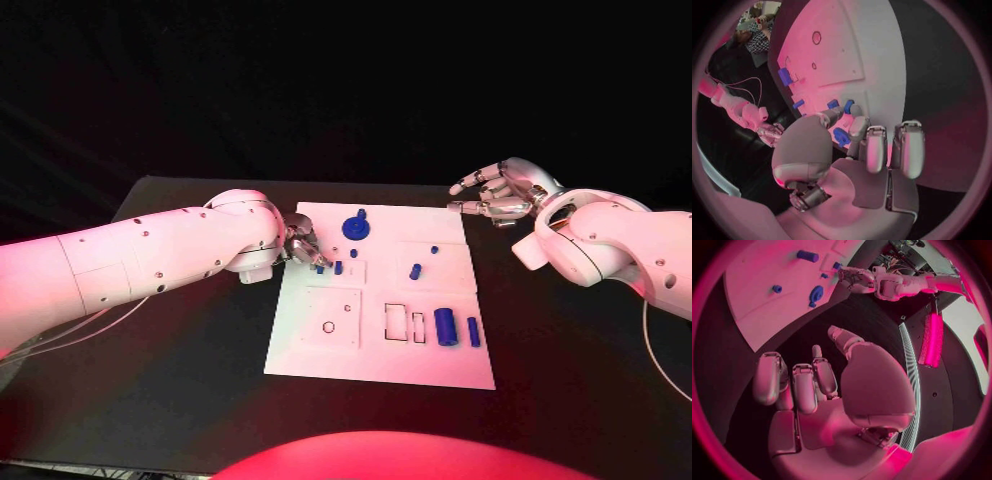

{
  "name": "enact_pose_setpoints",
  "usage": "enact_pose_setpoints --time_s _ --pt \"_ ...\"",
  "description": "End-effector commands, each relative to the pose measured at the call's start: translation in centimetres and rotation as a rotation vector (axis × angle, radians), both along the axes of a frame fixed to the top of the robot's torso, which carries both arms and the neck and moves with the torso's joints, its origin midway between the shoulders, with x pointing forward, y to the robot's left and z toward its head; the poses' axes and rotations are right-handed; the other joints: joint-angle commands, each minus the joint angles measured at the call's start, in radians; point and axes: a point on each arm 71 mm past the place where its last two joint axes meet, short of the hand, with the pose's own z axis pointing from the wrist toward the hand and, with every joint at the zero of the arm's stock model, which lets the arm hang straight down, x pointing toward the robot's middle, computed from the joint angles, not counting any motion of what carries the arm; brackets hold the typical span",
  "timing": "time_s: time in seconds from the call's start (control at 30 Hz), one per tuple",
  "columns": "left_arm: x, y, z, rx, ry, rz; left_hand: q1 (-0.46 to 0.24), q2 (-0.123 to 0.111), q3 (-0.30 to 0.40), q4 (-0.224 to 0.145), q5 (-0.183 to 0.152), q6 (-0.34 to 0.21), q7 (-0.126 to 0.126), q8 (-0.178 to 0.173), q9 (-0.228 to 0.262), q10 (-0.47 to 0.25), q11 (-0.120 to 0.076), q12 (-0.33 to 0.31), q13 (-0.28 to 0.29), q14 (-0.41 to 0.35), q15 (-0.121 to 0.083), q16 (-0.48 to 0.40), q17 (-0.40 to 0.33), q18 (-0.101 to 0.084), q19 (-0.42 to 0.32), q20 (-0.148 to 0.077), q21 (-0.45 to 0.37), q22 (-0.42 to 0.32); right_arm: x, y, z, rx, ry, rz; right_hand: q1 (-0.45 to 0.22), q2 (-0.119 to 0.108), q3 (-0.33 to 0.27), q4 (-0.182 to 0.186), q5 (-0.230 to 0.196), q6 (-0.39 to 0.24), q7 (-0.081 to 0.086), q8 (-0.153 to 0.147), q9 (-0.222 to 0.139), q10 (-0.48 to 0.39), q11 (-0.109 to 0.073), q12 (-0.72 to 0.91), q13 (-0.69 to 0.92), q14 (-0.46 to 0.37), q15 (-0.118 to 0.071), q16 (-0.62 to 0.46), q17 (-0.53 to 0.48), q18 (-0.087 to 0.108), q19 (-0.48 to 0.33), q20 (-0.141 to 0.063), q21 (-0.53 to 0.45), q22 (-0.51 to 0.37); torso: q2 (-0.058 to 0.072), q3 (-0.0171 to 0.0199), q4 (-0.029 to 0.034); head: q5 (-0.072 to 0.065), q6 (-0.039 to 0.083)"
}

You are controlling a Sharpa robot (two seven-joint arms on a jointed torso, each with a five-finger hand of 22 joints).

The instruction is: Assemble the parts on the task board

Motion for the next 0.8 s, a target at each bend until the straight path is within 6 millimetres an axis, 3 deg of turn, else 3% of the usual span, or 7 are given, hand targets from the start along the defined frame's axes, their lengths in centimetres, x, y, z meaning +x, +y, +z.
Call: enact_pose_setpoints --time_s 0.03,0.6,0.73,0.8 --pt "0.0 -0.1 0.0 -0.009 0.003 0.004 -0.009 -0.002 -0.009 0.002 0.002 0.001 0.005 -0.004 -0.002 -0.002 -0.001 -0.001 -0.001 0.106 -0.006 0.004 0.263 -0.007 0.069 -0.006 0.0 0.162 -0.1 0.2 0.0 -0.002 -0.005 0.023 -0.008 0.004 -0.004 0.003 -0.001 -0.006 0.001 0.006 -0.001 -0.009 -0.002 -0.008 -0.003 0.052 0.002 -0.005 0.15 0.003 -0.008 0.001 -0.006 0.079 0.0 -0.0001 0.0002 -0.001 0.0" --pt "0.3 0.5 0.3 -0.042 -0.009 0.038 -0.017 -0.005 -0.056 0.03 0.003 0.001 0.005 -0.004 -0.002 -0.006 0.0 -0.004 -0.007 0.106 -0.006 0.004 0.263 -0.006 0.067 -0.006 -0.003 0.157 -0.1 0.2 0.0 -0.002 -0.006 0.023 -0.01 0.003 -0.006 0.005 0.0 -0.006 0.001 0.006 -0.001 -0.013 -0.002 -0.016 -0.009 0.049 0.002 -0.011 0.145 0.004 -0.012 0.001 -0.013 0.075 0.0 -0.0018 -0.0013 -0.003 0.007" --pt "0.4 0.4 0.8 -0.128 -0.002 0.082 -0.016 -0.003 -0.07 0.041 0.003 -0.006 0.008 -0.006 -0.003 -0.021 0.002 -0.017 -0.027 0.106 -0.005 0.004 0.263 -0.004 0.064 -0.006 -0.008 0.15 0.0 0.2 0.0 -0.002 -0.006 0.022 -0.009 0.004 -0.006 0.006 0.0 -0.006 0.001 0.006 -0.001 -0.014 -0.002 -0.018 -0.011 0.049 0.002 -0.012 0.144 0.005 -0.014 0.001 -0.016 0.073 -0.001 -0.0016 -0.0017 -0.005 0.01" --pt "0.6 0.4 1.2 -0.19 -0.002 0.106 -0.015 0.0 -0.091 0.061 0.003 -0.024 0.013 -0.012 -0.003 -0.059 0.007 -0.049 -0.077 0.106 -0.001 0.004 0.263 0.001 0.054 -0.003 -0.022 0.126 0.0 0.1 0.0 -0.003 -0.006 0.022 -0.009 0.004 -0.006 0.006 0.0 -0.006 0.001 0.006 -0.001 -0.014 -0.002 -0.018 -0.011 0.049 0.002 -0.012 0.144 0.005 -0.014 0.001 -0.016 0.073 -0.001 -0.0004 -0.0009 -0.006 0.01"
